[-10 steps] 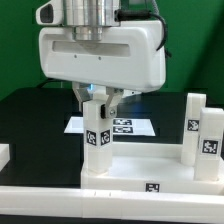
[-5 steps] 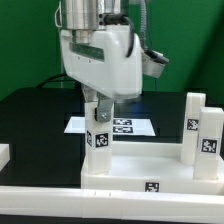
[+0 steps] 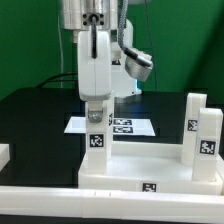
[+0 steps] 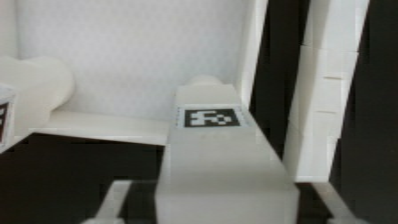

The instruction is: Assemble desk

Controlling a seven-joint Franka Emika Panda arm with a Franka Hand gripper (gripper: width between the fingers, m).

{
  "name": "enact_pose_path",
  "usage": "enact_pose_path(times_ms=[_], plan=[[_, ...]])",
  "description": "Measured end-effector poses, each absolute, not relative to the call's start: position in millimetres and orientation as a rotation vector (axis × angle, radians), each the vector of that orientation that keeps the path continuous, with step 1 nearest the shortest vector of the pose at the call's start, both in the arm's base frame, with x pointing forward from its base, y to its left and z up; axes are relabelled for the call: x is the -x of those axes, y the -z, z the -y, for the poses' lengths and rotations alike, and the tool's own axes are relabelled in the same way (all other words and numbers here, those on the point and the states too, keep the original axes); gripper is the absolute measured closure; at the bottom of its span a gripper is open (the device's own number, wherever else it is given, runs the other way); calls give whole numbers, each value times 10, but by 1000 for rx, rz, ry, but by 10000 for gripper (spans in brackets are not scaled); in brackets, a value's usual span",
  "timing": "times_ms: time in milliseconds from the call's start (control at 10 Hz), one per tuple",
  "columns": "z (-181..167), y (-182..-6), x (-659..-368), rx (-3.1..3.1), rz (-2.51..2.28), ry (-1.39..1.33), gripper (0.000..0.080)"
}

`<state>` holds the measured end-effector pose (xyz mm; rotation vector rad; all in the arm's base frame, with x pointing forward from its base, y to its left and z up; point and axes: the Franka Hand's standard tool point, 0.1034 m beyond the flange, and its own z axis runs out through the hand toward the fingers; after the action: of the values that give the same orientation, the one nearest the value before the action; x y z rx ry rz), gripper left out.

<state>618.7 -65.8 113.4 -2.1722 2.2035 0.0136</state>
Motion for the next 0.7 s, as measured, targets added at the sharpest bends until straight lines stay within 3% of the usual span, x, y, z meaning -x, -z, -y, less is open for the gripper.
enact_pose_path(times_ms=[100,200,300,400,700], plan=[[642,-1131,-6188,2100,-2273,-16,433],[637,-1130,-6188,2106,-2267,-17,296],[643,-1130,-6186,2141,-2236,-16,296],[665,-1130,-6175,2260,-2118,-20,181],[647,-1123,-6175,2516,-1808,-7,151]])
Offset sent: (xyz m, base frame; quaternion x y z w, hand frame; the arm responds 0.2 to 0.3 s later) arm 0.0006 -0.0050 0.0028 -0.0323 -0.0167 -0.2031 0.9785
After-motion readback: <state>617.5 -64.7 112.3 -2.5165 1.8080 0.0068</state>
